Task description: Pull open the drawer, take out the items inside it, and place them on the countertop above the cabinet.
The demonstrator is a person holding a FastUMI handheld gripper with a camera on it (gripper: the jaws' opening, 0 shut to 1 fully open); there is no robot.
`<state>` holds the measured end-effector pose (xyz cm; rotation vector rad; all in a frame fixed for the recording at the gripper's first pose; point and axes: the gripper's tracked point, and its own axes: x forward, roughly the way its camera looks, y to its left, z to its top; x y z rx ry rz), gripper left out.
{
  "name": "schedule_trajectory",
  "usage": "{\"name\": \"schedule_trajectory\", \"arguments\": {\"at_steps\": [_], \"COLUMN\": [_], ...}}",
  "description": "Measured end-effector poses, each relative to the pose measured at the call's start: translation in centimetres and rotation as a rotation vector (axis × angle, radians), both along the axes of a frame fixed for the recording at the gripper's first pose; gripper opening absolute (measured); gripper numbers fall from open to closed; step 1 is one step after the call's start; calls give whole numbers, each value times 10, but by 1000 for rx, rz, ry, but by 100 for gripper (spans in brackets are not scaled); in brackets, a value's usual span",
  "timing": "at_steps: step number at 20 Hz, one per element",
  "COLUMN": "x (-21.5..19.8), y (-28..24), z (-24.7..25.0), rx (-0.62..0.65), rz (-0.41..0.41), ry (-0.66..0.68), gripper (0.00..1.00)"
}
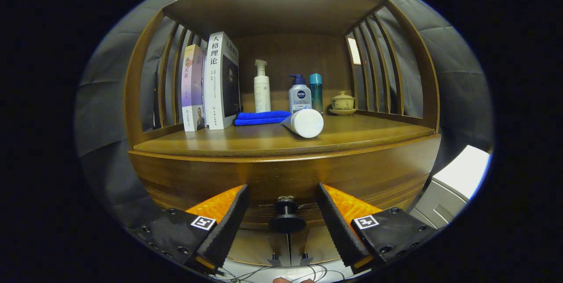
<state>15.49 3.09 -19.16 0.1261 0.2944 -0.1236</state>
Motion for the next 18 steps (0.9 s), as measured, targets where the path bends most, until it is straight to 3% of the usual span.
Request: {"name": "schedule_trajectory", "arguments": {"at_steps": [9,18], "x": [-55,-115], "y": [-27,-40], "z": [82,176], "rx": [-27,-3], "rz": [-57,-31], "ry": [-150,-317], "gripper": [98,98]}}
